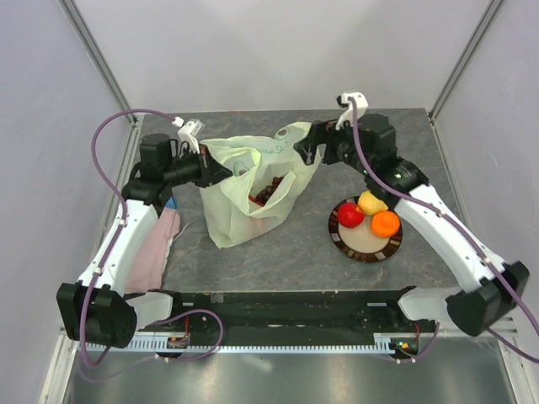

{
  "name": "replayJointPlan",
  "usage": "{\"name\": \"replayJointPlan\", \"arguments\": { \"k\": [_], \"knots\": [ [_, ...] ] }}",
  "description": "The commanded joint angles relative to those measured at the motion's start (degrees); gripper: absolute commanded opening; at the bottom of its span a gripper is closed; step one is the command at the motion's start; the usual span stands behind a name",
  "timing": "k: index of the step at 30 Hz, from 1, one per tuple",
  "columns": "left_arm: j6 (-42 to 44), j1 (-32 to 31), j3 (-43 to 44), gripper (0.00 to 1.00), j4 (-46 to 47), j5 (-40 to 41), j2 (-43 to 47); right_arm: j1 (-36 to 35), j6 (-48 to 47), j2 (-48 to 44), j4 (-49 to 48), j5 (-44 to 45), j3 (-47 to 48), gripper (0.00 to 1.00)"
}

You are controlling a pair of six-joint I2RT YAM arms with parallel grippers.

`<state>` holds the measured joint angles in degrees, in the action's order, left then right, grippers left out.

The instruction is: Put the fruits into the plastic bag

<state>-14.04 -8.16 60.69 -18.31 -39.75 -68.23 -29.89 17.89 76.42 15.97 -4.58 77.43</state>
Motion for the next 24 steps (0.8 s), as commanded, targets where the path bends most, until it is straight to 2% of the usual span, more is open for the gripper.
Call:
{"name": "replayJointPlan", "arguments": {
  "k": [1,3,6,10,14,20,24],
  "knots": [
    [4.20,0.17,2.16,0.02,-1.99,3.44,1.43,0.01,-2.16,-9.70,0.37,4.21,-1.75,0.98],
    [4.90,0.17,1.98,0.01,-2.79,5.03,1.78,0.36,-1.29,-11.38,6.16,10.51,-2.37,0.98],
    [5.34,0.17,1.46,0.02,-3.05,6.61,2.04,2.90,2.47,-11.73,13.38,14.50,-5.69,0.98],
    [5.60,0.17,0.75,0.01,-2.97,8.02,2.57,8.51,7.84,-15.33,14.70,12.75,-14.66,0.98],
    [5.43,0.17,0.49,0.02,-2.97,8.64,2.92,13.27,10.50,-18.50,16.11,15.02,-21.43,0.98],
    [4.20,0.16,0.57,0.01,-2.61,6.00,2.75,16.61,16.64,-13.86,24.80,25.47,-21.88,0.98],
    [4.11,0.17,0.58,0.02,-2.44,5.65,3.54,18.72,20.60,-12.09,27.01,26.03,-24.16,0.98]
  ]
}}
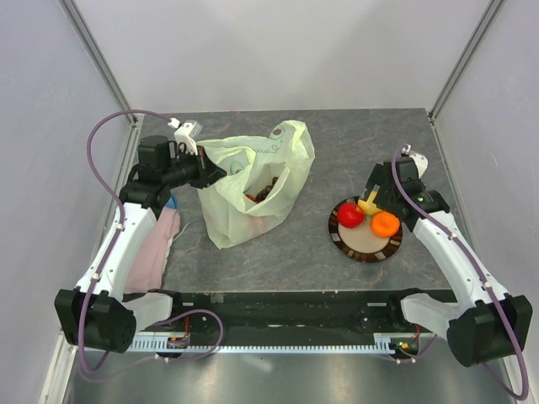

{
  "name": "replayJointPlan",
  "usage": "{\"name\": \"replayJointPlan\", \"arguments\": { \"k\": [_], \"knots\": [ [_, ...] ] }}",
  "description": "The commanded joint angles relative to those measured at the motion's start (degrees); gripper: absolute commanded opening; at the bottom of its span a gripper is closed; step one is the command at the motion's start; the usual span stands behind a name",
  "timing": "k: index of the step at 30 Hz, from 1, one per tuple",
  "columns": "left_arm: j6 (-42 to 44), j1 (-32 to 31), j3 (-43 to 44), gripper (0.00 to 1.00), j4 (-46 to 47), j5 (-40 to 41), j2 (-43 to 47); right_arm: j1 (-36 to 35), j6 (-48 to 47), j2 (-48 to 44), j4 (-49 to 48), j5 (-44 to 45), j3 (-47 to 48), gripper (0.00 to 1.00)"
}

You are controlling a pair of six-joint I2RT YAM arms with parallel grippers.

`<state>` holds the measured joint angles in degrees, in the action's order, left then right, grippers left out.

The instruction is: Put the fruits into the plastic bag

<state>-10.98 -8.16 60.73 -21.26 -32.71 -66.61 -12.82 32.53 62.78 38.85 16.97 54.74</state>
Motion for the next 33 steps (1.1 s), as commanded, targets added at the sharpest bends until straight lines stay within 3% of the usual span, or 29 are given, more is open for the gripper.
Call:
{"name": "replayJointPlan", "arguments": {
  "k": [1,9,22,33],
  "knots": [
    [1.05,0.17,0.53,0.01,0.60,-1.39,2.18,1.92,6.31,1.73,3.95,4.39,-2.00,0.98],
    [0.88,0.17,0.27,0.02,0.87,-1.39,2.62,4.73,5.18,2.78,3.25,7.55,-5.08,0.98],
    [0.44,0.08,-0.26,0.02,1.74,-2.97,1.74,6.32,-0.01,1.03,-5.80,0.78,-15.01,0.98],
    [0.61,0.08,-0.26,0.02,1.83,-2.89,1.83,7.63,-1.33,3.92,-8.70,-0.01,-14.66,0.97]
  ]
}}
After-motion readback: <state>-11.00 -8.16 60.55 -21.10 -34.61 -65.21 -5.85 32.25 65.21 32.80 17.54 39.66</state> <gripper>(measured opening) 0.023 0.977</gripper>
